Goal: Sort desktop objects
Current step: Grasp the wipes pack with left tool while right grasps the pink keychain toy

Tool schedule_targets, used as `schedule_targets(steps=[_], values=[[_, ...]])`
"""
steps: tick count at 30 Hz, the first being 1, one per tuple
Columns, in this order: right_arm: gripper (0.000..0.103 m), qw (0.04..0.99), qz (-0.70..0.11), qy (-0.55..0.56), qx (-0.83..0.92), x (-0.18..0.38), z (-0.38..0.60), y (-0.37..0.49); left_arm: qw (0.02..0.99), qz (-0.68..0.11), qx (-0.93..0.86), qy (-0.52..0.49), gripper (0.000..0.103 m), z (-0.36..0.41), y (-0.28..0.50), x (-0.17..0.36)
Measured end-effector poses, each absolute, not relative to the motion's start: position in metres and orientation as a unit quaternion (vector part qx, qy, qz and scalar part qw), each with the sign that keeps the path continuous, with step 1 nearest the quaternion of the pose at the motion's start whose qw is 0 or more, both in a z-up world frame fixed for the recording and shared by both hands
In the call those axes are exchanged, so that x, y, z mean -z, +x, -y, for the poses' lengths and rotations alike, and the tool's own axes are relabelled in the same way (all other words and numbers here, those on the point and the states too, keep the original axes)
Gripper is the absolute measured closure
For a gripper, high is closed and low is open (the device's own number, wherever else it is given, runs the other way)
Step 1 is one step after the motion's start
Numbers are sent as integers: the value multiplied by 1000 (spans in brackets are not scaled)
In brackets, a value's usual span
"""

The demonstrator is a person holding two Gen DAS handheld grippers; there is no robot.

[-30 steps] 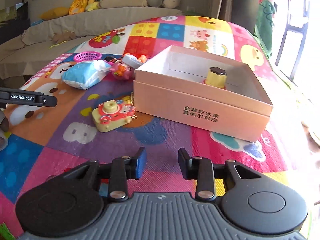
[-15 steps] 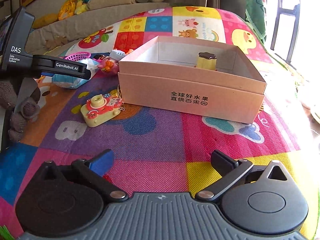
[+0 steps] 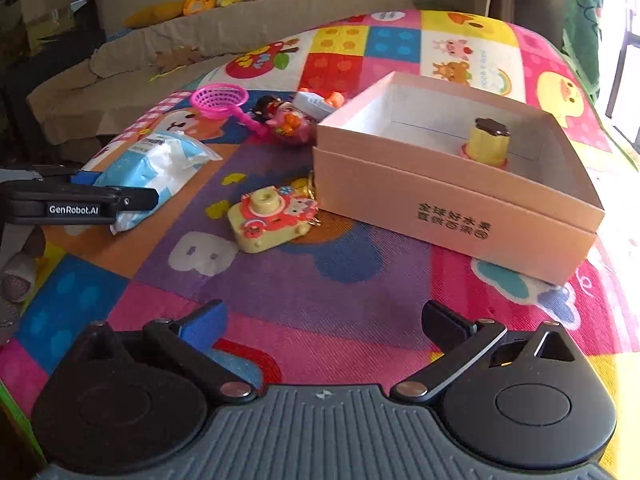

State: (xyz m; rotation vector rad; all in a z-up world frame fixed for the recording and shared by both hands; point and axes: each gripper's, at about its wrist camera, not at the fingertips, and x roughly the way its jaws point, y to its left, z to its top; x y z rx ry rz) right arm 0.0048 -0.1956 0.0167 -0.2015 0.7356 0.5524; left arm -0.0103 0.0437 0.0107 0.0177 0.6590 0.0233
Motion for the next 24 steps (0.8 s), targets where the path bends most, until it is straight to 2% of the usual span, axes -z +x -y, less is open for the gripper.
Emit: schedule_targets(steps=[2,4,8,12,15,17,19,22,24], values=[[0,888,-339,-119,-287,-18,178,9,949,-314,-15,-35,16,-57,-14,-11],[0,886,-336,-126,-295,-16,161,20,949,-304,-29,-73,9,-70,-15,-12],[1,874,-362,-93,-311,-8,144,39,946,-304,-28,-110,8,-83,-16,-10],[3,846,-331,-95,-408,-21,140,8,948,-295,-20,-117,7,-85,-18,-10],[3,867,-304,-133,-372,-24,135,-9,946,-297,-20,-126,6,-87,-17,-10],[9,874,-330,-115,-337,-22,135,-2,946,-296,-19,-129,6,-87,-17,-10],[20,879,-344,-95,-317,-18,135,5,946,-296,-19,-129,6,-88,-17,-10],[28,884,-343,-102,-301,-11,126,14,946,-297,-18,-130,6,-88,-17,-10],[28,886,-339,-100,-299,-7,121,21,946,-296,-18,-131,6,-88,-17,-10]])
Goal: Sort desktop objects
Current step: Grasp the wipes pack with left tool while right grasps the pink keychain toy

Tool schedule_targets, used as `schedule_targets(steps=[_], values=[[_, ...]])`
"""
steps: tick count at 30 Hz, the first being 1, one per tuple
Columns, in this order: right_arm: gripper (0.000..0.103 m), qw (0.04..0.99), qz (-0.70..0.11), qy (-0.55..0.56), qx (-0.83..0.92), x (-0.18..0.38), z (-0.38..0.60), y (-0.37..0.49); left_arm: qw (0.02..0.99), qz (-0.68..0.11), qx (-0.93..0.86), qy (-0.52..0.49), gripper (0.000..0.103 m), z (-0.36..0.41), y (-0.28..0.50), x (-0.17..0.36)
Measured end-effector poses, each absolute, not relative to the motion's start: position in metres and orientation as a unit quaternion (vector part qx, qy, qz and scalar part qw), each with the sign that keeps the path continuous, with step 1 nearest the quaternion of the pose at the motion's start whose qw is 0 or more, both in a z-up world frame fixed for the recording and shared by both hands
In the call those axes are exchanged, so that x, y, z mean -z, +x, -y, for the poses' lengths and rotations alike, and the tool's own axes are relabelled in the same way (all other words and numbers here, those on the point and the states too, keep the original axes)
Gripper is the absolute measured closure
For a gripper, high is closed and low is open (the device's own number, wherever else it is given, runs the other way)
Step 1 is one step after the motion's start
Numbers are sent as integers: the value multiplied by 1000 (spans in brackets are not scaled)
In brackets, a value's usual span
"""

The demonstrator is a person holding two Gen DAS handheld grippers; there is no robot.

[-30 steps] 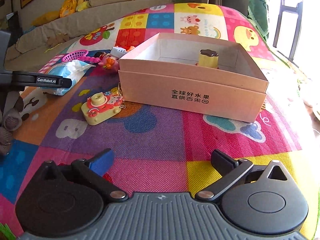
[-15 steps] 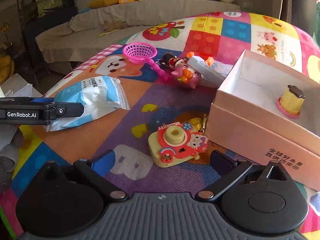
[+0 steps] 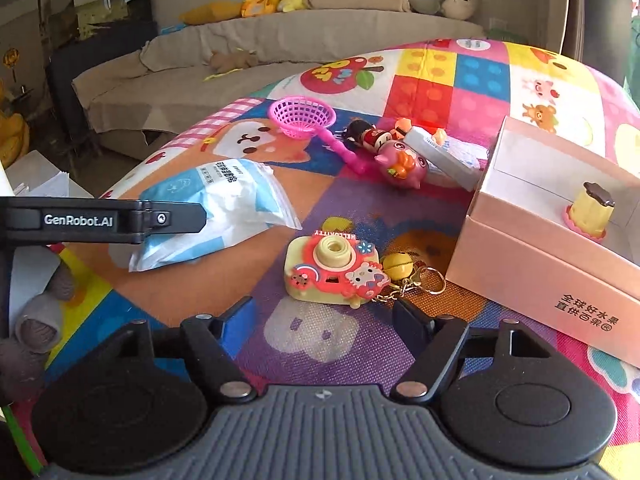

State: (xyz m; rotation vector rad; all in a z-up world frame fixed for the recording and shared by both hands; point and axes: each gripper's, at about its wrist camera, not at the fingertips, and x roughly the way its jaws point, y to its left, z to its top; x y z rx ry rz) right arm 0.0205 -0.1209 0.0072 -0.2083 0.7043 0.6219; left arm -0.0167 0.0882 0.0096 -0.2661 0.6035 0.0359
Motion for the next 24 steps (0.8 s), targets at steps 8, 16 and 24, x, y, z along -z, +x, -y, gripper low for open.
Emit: schedule_targets(steps=[8,16,24], values=[[40,892,-337,-91,-286,-8,115,32,946,-296,-13,-131,5,-88,-17,-10],[40,891,-343,-120,-273,-18,154,-5,952,-306,-13,-13,5,-59,7,-14],[40,915,-330,-95,-211,-59,232,-29,950,-304,22,62,44,-32,27,-31]])
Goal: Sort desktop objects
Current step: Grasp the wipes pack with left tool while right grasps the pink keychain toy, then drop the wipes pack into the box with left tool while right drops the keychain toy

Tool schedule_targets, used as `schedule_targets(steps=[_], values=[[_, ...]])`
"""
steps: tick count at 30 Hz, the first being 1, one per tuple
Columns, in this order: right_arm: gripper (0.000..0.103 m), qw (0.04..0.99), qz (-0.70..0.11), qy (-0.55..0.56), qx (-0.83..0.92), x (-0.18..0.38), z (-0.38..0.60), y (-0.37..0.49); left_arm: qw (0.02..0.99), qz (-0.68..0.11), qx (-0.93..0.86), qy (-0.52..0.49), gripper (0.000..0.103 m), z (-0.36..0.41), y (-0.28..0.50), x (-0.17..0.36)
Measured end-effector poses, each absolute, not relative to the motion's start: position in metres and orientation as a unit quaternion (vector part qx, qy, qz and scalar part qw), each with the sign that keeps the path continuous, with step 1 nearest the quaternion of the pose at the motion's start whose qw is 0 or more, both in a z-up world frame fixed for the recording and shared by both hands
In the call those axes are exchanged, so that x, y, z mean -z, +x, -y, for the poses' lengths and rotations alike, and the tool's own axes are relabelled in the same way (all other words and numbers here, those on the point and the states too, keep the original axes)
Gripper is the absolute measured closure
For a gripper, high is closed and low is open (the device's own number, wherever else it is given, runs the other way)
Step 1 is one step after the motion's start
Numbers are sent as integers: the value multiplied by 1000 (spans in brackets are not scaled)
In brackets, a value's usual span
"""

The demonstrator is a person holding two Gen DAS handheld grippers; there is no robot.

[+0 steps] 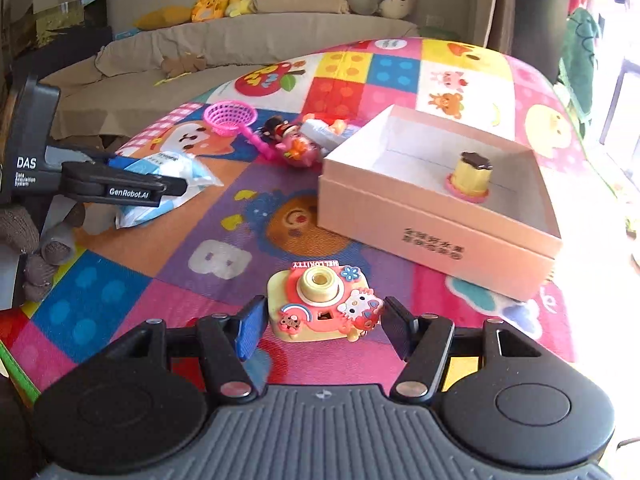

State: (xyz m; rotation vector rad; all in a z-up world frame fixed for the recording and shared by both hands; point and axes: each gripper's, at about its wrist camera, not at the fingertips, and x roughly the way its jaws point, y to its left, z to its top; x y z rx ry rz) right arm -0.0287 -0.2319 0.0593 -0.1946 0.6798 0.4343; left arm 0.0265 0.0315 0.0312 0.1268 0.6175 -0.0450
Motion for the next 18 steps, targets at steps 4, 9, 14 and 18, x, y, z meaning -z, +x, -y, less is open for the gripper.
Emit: schedule_targets(steps=[4,9,14,18], values=[[40,950,-249,-73,-172,-115,265,-27,963,-252,82,47,44,-7,39,-81],[40,977,-165,-47,-125,-162,284,3,966,-201,164,8,44,40,71,-140],[40,979,-165,-44,-115,-153,280,48,964,-183,191,6,41,87,105,-156],[40,972,-207,-52,-102,-123,277,69,960,-210,184,-12,16,86,120,-141]])
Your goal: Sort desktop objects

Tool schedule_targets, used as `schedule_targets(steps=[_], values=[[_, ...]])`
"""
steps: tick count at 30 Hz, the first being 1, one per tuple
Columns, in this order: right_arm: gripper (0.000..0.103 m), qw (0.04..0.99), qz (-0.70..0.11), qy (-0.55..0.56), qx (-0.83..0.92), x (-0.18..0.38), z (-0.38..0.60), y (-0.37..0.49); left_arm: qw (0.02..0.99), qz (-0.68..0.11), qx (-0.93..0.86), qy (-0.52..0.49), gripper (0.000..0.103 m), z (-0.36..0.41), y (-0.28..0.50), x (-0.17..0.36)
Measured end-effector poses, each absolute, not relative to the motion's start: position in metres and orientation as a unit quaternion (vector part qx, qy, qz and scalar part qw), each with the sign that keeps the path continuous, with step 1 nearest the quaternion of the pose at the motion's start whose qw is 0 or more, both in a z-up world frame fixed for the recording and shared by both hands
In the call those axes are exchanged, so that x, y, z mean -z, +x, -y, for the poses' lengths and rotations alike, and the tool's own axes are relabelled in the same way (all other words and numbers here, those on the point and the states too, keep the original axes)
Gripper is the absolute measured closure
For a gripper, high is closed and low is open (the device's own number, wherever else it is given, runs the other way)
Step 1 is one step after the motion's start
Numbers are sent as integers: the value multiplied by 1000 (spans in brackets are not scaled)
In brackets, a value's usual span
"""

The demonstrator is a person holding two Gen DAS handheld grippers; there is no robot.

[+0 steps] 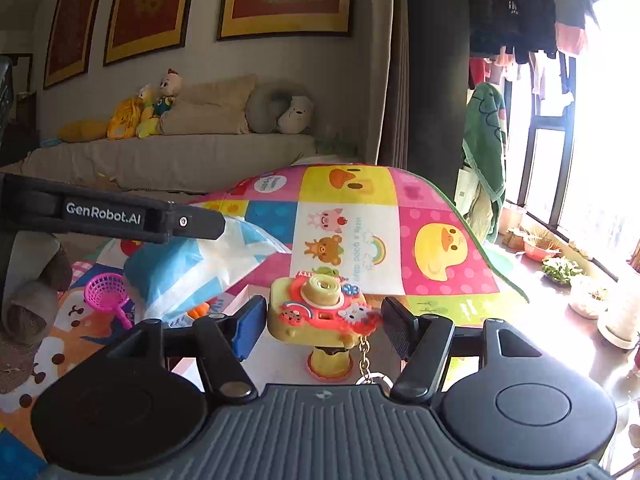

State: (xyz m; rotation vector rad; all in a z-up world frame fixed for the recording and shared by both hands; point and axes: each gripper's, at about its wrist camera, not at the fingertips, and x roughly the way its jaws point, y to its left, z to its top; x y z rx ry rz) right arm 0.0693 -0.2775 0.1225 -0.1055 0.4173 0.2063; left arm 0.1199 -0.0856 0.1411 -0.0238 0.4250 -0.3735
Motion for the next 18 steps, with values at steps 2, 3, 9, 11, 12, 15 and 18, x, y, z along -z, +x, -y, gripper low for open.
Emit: schedule_targets(steps=[2,3,9,11,12,15,18], values=[[40,969,-214,-49,-111,-112,282,64,960,-218,177,-10,13,74,115,-128],[40,968,-218,-50,-116,-107,285,59,960,-223,169,-7,11,68,111,-121],[40,960,-238,-76,-126,-93,274,45,956,-272,109,23,9,30,83,-66],[40,958,-240,-80,-134,-94,267,44,956,-280,81,36,9,17,70,-52],[40,957,-241,-80,-139,-95,263,44,956,-282,70,41,8,12,66,-47],[32,952,-253,-72,-159,-103,247,49,960,-275,24,53,7,-10,49,-35],[23,944,-268,-63,-180,-111,224,65,962,-268,-12,43,6,-30,44,-26]])
